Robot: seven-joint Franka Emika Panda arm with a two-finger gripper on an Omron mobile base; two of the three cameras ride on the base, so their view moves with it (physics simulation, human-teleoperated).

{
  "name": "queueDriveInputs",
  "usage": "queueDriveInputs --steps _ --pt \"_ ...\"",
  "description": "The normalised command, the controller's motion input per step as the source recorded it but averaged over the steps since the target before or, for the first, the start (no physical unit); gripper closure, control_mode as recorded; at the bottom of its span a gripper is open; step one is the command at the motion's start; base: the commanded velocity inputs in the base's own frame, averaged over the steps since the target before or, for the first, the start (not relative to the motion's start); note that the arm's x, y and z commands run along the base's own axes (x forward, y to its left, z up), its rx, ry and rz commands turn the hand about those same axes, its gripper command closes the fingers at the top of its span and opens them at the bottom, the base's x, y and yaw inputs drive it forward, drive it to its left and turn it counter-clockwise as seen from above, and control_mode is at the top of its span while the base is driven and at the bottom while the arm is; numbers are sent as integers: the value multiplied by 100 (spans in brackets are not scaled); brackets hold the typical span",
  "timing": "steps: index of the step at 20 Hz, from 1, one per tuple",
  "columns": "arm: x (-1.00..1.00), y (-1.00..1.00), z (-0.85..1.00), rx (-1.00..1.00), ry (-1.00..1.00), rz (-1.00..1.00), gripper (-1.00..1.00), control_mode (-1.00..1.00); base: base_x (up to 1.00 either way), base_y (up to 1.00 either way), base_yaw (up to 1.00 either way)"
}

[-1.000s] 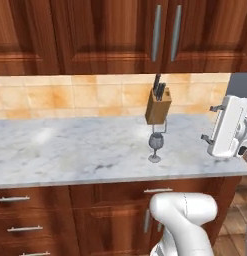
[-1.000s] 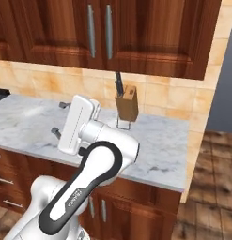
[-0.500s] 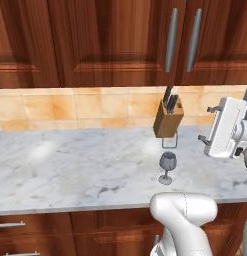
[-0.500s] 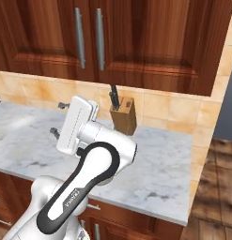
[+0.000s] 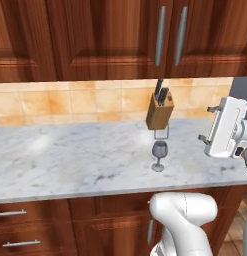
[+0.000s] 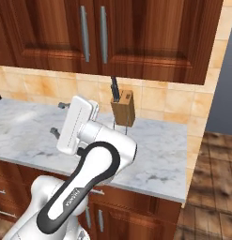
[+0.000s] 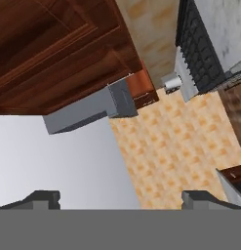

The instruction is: Retrieve the wine glasses from the counter and place one next to each plate.

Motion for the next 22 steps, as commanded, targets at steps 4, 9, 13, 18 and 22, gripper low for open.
queueDriveInputs --steps 4,9,13,18,22 --pt "0 -5 -9 0 7 0 -100 -100 -32 0 0" --pt "39 -6 -42 -1 29 0 -100 -100 0 0 0" --pt "83 -11 -52 -1 46 1 -100 -100 0 0 0" --pt "57 -36 -50 0 56 14 -100 -100 0 0 0" --pt "34 -32 -44 0 46 14 -100 -100 0 0 0"
